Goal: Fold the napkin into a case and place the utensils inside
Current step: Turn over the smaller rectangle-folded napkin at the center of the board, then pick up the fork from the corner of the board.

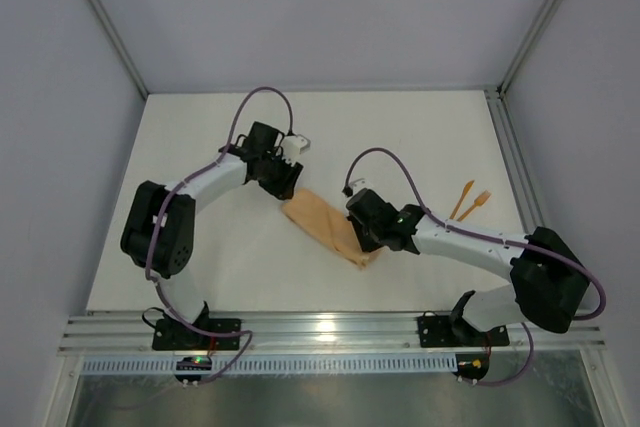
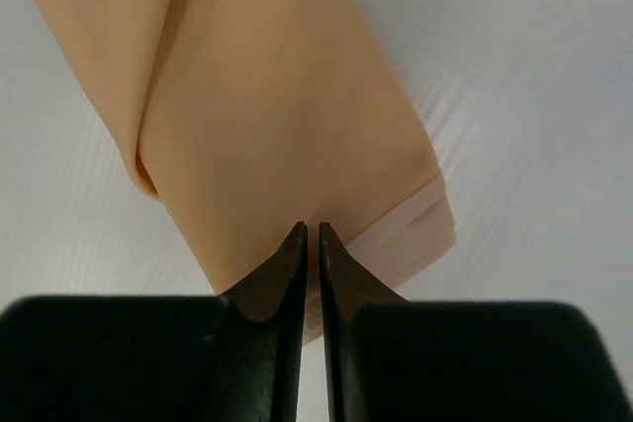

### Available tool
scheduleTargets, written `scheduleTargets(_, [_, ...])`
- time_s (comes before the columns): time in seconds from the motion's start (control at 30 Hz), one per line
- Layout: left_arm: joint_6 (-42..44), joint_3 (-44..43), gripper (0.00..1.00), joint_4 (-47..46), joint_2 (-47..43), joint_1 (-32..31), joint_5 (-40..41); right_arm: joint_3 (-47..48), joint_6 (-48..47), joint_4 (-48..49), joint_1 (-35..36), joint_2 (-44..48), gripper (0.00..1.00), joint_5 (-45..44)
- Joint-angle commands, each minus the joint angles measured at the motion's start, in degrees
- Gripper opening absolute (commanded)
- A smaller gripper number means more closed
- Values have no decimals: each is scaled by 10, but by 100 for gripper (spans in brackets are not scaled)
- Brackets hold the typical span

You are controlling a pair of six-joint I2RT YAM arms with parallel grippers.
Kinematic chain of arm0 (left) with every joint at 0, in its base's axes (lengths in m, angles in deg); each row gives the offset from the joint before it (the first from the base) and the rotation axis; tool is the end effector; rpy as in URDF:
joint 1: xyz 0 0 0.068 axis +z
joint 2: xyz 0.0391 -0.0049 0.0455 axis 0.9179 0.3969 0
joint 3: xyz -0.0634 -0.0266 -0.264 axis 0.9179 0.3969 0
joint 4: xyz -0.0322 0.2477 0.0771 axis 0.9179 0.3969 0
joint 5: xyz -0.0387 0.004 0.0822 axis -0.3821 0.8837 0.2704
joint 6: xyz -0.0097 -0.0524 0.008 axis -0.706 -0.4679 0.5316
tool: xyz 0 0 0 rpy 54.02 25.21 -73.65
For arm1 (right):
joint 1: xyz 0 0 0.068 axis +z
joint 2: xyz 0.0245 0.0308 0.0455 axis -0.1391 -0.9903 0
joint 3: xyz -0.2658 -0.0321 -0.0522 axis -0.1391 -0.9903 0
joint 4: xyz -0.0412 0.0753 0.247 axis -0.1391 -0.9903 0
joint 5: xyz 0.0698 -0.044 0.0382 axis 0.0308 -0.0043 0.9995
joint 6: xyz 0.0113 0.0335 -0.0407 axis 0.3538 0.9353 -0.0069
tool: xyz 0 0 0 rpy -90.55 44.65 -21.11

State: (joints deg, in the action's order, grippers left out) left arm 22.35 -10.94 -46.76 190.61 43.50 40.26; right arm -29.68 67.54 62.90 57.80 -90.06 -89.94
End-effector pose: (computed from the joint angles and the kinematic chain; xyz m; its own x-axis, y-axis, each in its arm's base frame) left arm 0.3331 -0.1530 0.2048 -0.6756 0.4836 -0.5564 0.6486 0.7487 -0.1369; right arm 0.1766 0.1972 0.2015 -0.7509 -0.3605 -0.5533 -0.4366 0.8996 0.0064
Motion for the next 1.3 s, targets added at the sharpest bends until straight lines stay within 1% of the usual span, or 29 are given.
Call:
scheduleTargets(0.0, [-19, -21, 46, -22, 7, -6, 10, -23, 41, 108, 1, -6, 11, 73])
scheduleTargets(0.03, [-19, -20, 46, -22, 12, -11, 9, -34, 56, 115, 5, -6, 8, 77])
scheduleTargets(0.13, [-15, -12, 46, -21, 24, -25, 15, -67, 73, 130, 15, 2, 6, 67])
scheduleTargets(0.27, [-13, 4, 42, -18, 51, -30, 23, -83, 97, 142, 41, -18, 4, 65])
scheduleTargets(0.4, [3, 26, 40, -20, 43, -32, 46, -101, 120, 147, 57, -36, 3, 43])
scheduleTargets(0.53, [3, 38, 40, -23, 37, -32, 50, -120, 127, 146, 58, -21, 3, 17])
scheduleTargets(0.57, [3, 38, 40, -24, 37, -32, 52, -111, 121, 140, 58, -18, 4, 12])
scheduleTargets(0.63, [4, 37, 40, -27, 34, -32, 62, -85, 90, 102, 63, -8, 9, -16])
scheduleTargets(0.7, [7, 36, 40, -28, 30, -32, 66, -28, 55, 67, 68, -3, 15, -35])
scheduleTargets(0.77, [9, 36, 40, -30, 25, -32, 71, 14, 44, 33, 72, 10, 16, -48])
scheduleTargets(0.83, [8, 38, 40, -32, 22, -32, 74, 23, 48, 27, 78, 24, 17, -47])
scheduleTargets(0.9, [9, 40, 40, -35, 21, -32, 74, 14, 60, 29, 81, 42, 17, -40])
scheduleTargets(1.0, [9, 41, 40, -35, 22, -32, 72, -24, 92, 40, 90, 52, 16, -22])
scheduleTargets(1.03, [9, 42, 40, -36, 21, -32, 72, -53, 113, 59, 90, 52, 14, -11])
scheduleTargets(1.13, [13, 43, 40, -36, 18, -32, 75, -110, 142, 111, 90, 58, 12, 18])
scheduleTargets(1.27, [13, 41, 40, -38, 9, -32, 76, -130, 150, 131, 83, 38, 11, 19])
